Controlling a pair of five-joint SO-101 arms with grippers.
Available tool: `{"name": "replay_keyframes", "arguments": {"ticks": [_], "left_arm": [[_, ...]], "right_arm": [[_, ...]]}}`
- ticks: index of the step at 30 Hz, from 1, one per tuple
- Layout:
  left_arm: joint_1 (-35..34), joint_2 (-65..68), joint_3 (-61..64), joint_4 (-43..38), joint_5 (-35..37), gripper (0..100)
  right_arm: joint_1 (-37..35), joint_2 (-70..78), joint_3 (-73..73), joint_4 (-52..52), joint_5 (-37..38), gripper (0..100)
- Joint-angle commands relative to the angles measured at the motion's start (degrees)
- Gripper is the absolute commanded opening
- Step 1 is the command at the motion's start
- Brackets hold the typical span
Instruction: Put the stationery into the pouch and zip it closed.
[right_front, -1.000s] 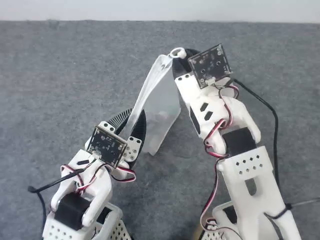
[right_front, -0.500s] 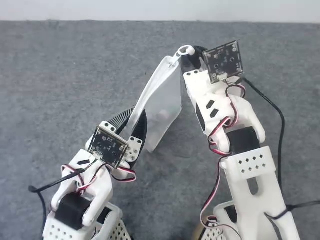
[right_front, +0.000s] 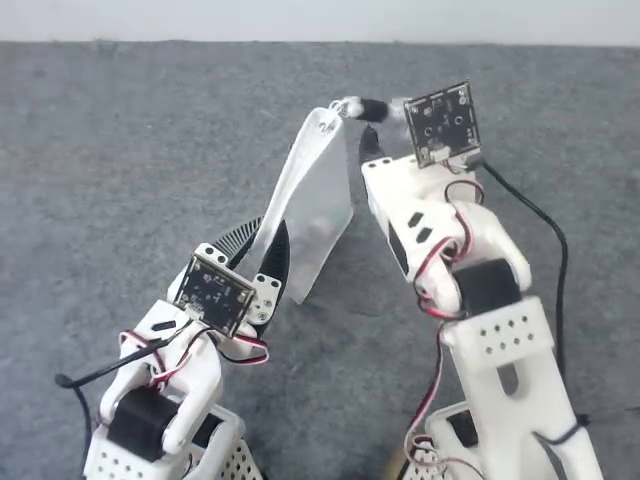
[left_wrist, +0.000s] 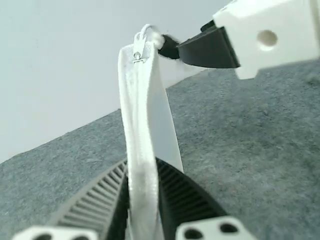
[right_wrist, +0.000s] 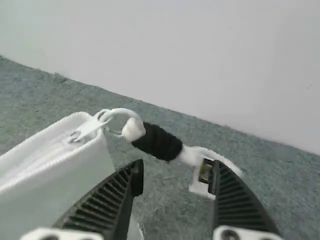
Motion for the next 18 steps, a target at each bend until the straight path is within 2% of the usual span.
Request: {"name": "replay_keyframes", "arguments": {"ticks": [1,5,9,15,18], "left_arm": [[-0.35,-0.79,-0.92,0.35,-1.14,1],[-1.41,-0.79,-0.92,0.35,-0.88,1],[-3.96,-0.79,-1.19,-0.18,-0.79,1],[-7.12,-0.79,-2.42,-2.81,-1.05,1],[-12.48,-0.79,-4.53,-4.31,-2.11,1]], "right_arm": [[-0.92,-5.67,-2.73,3.74,-0.44,20.2],[-1.45,-9.71,-2.64,9.98,-0.35,19.5],[-1.1,-12.62,-0.7,14.46,-0.35,13.6],[-1.36,-17.54,10.73,6.46,4.4,1.1],[-1.27,-20.0,16.7,1.63,3.6,1.3]]}}
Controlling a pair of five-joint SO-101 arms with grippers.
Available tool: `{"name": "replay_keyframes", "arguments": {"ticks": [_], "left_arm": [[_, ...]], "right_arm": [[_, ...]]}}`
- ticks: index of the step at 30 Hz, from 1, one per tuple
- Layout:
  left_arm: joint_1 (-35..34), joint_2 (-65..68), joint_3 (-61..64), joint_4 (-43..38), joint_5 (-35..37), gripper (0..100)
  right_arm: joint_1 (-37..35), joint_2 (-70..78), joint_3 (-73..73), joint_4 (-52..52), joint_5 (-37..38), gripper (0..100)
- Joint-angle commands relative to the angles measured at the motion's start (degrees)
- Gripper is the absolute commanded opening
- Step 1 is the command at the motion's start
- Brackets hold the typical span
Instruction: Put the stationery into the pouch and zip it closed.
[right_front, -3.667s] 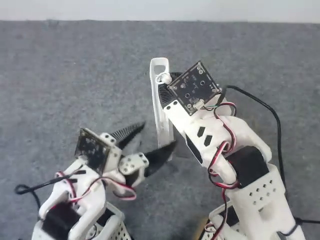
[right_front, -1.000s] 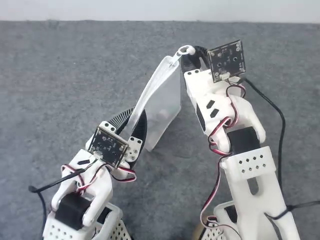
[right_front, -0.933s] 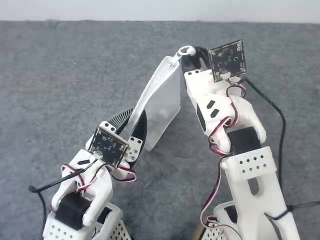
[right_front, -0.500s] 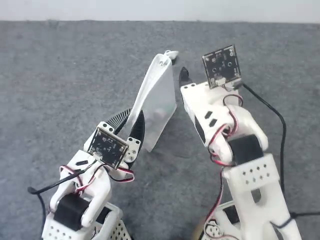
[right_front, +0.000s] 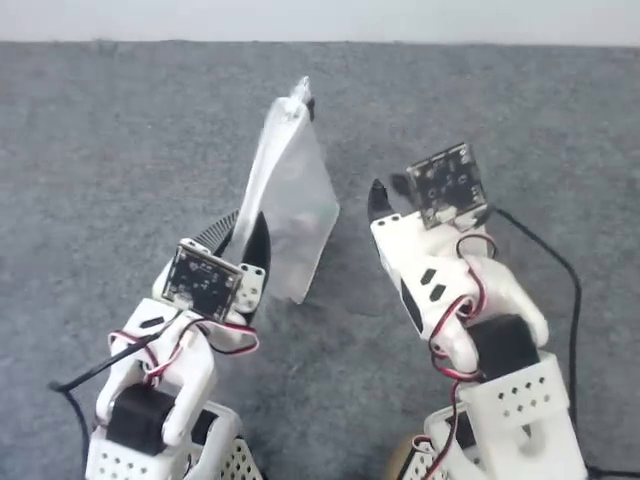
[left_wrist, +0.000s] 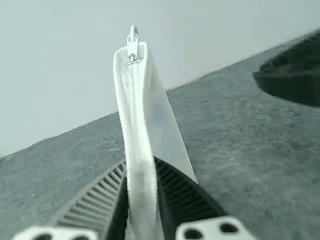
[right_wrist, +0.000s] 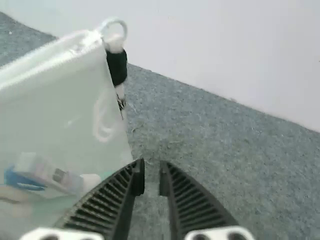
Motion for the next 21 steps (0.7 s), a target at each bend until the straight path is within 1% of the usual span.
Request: {"name": "replay_keyframes", "arguments": {"ticks": [1,4,7,10,12,15,17,21], "left_arm": [[-7.3,-1.14,-4.88,-4.57,-3.08,1],[-10.81,-1.14,-3.56,-9.32,-7.47,1],[-12.4,-1.14,0.84,-16.18,-10.73,1],[-11.52,-1.14,6.46,-22.77,-11.78,1],[-9.76,-1.14,8.92,-25.05,-11.69,1],[-7.12,-1.14,9.27,-24.35,-10.9,1],[-5.63,-1.14,9.01,-22.59,-8.0,2],[-3.78,-1.14,8.92,-20.22,-0.44,14]], "right_arm": [[-0.31,-4.09,4.75,-5.76,0.0,1.0],[-0.4,-5.14,10.46,-10.33,-1.32,0.7],[-0.4,-5.58,14.95,-15.16,-1.85,0.7],[-0.4,-5.76,17.14,-17.71,-1.85,0.7],[-0.4,-5.76,17.32,-17.63,-1.85,0.7],[-0.4,-5.76,17.32,-17.45,-1.85,0.7],[-0.4,-5.76,17.41,-17.45,-1.85,0.7],[-0.13,-5.85,17.41,-17.36,-1.85,0.7]]}}
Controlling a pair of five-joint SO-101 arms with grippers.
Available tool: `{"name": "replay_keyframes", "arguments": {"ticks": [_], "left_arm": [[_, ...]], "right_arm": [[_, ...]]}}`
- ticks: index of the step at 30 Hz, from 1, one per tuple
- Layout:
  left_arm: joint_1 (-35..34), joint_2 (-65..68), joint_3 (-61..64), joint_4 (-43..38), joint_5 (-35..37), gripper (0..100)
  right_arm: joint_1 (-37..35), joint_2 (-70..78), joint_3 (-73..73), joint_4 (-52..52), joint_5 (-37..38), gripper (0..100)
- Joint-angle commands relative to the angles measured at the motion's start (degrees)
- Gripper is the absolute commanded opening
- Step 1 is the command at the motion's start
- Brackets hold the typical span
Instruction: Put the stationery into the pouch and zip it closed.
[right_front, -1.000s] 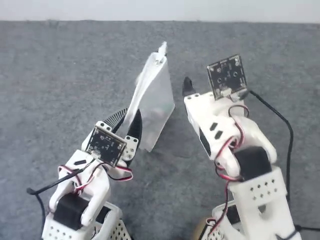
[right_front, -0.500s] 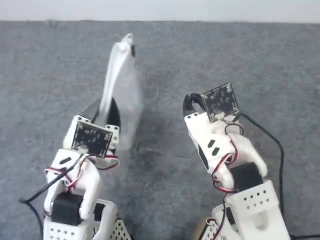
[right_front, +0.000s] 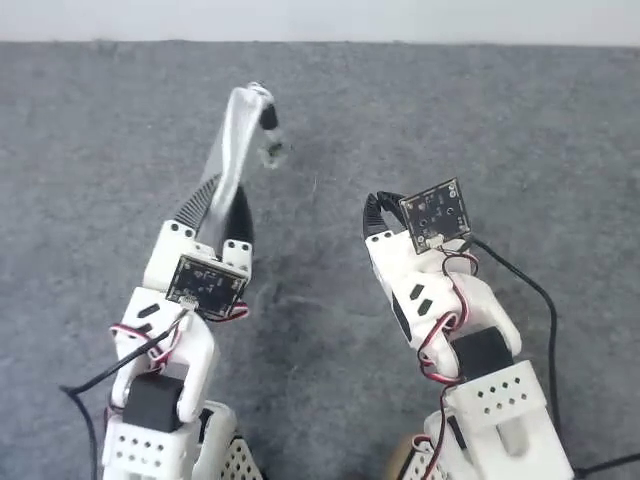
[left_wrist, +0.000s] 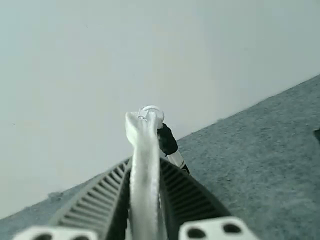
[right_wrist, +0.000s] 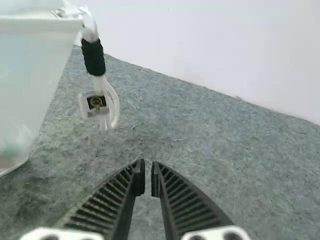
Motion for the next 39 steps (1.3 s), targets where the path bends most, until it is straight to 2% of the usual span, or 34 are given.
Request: {"name": "replay_keyframes", "arguments": {"ticks": [1,4,12,20,26,32,39], "left_arm": [[1.67,-1.14,-1.27,1.93,9.58,16],[1.58,-1.14,-2.77,4.66,15.91,22],[1.76,-1.14,-11.3,17.14,25.05,32],[1.76,-1.14,-18.59,24.09,32.44,32],[1.32,-1.14,-18.86,24.18,33.14,32],[1.32,-1.14,-18.77,23.38,32.88,16],[1.23,-1.14,-12.18,14.33,27.08,1]], "right_arm": [[-0.04,-1.98,-0.44,-1.19,-0.53,0.7],[-0.04,-1.98,-0.44,-1.19,-0.53,0.7],[0.04,-1.98,-0.44,-1.19,-0.44,0.7],[0.04,-1.98,0.35,-1.63,-0.18,0.7],[0.04,-1.98,0.44,-1.63,-0.18,0.7],[0.13,-1.98,0.53,-1.54,-0.18,0.7],[4.0,-1.98,0.53,-1.63,-0.62,0.7]]}}
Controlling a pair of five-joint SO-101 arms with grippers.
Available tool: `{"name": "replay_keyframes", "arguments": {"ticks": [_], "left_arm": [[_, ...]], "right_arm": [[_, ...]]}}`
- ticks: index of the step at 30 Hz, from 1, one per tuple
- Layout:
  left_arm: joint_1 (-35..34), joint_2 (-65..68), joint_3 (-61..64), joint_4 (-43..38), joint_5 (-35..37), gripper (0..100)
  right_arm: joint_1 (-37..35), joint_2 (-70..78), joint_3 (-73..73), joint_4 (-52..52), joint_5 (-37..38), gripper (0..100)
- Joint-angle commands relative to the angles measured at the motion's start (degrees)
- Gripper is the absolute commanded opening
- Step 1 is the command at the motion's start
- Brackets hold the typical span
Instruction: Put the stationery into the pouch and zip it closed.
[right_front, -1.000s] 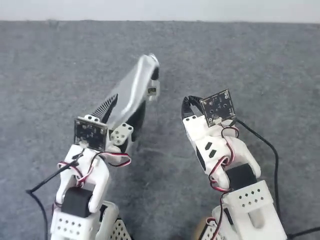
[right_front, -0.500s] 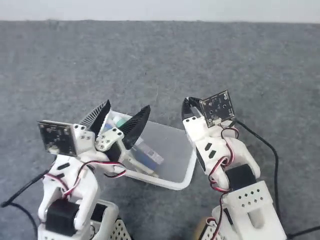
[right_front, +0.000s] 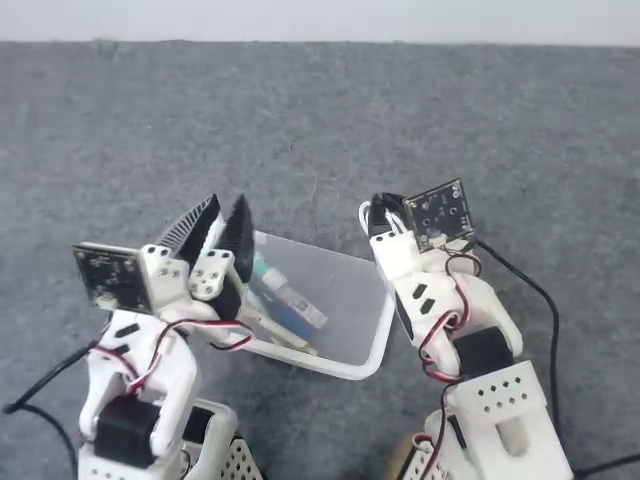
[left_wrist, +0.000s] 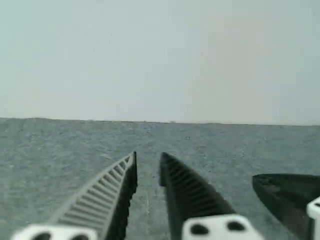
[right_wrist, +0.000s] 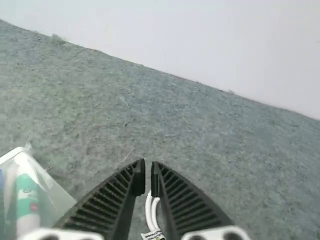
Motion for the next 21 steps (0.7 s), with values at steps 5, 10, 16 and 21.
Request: {"name": "replay_keyframes", "arguments": {"ticks": [5,10,16,21], "left_arm": [[-0.09,-0.44,3.21,-6.95,-3.6,1],[-2.11,-0.44,2.86,-6.77,-3.43,1],[-4.31,-6.77,4.79,-6.77,-3.34,1],[-4.31,-15.56,8.92,-7.03,-3.43,1]], "right_arm": [[2.59,-2.07,-0.62,-1.1,-0.62,0.7],[5.32,-5.05,-0.18,-0.57,-5.27,0.6],[5.93,-19.56,5.45,1.1,-4.75,0.6],[5.93,-29.14,9.49,0.84,-5.1,0.6]]}}
